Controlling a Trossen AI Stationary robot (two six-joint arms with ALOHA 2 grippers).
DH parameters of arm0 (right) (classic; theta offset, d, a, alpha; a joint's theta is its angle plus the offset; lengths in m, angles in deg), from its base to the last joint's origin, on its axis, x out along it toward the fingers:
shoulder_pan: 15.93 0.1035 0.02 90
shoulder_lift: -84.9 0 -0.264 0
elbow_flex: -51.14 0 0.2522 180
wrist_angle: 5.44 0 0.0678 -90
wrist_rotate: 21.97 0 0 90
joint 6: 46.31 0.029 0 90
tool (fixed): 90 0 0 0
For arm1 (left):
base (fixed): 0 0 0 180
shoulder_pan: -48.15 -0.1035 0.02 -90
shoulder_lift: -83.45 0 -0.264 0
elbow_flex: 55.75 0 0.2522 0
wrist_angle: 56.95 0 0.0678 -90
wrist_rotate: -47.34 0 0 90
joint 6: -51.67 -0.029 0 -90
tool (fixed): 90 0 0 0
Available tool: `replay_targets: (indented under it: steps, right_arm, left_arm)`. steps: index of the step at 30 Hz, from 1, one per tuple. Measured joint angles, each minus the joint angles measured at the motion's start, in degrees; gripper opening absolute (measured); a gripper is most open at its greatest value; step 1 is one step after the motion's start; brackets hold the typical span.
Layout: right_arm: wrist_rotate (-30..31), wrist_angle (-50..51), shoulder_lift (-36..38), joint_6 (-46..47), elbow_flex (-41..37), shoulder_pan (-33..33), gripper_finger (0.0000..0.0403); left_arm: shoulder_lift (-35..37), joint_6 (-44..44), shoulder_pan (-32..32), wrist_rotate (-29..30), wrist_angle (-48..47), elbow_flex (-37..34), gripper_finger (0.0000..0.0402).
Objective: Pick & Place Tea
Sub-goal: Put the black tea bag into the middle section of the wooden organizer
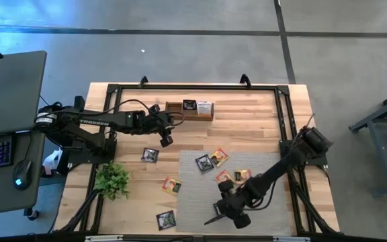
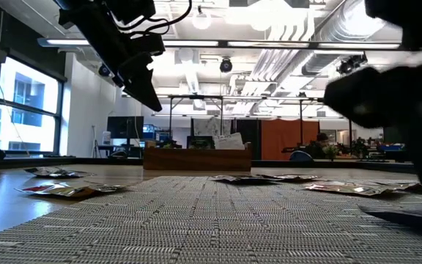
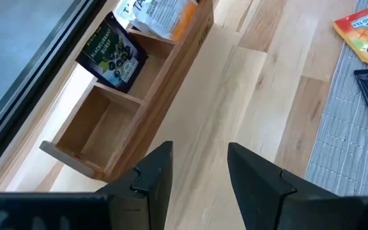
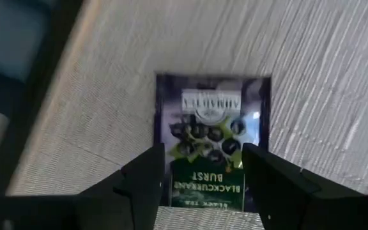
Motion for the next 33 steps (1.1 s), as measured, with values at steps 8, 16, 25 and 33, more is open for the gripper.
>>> replay_targets:
  steps: [8, 16, 25, 33]
  right_arm:
    - [1.1, 1.7, -4.7, -3.6, 0.5, 0.4, 0.0194]
    - [2.3, 2.6, -4.2, -10.6, 0.2, 0.1, 0.0102]
    - [9.1, 5.8, 6.2, -22.5, -0.2, -2.2, 0.0014]
    - [34.9, 6.9, 13.6, -57.9, -0.1, -11.4, 0.0051]
  left_arm:
    - [0.0, 0.2, 0.0, 0.0, 0.0, 0.0, 0.0147]
    - [0.0, 0.2, 0.0, 0.0, 0.1, 0.0, 0.0147]
    - [0.0, -0.2, 0.0, 0.0, 0.1, 0.0, 0.0147]
    - [0.0, -0.2, 0.0, 0.0, 0.1, 0.0, 0.0147]
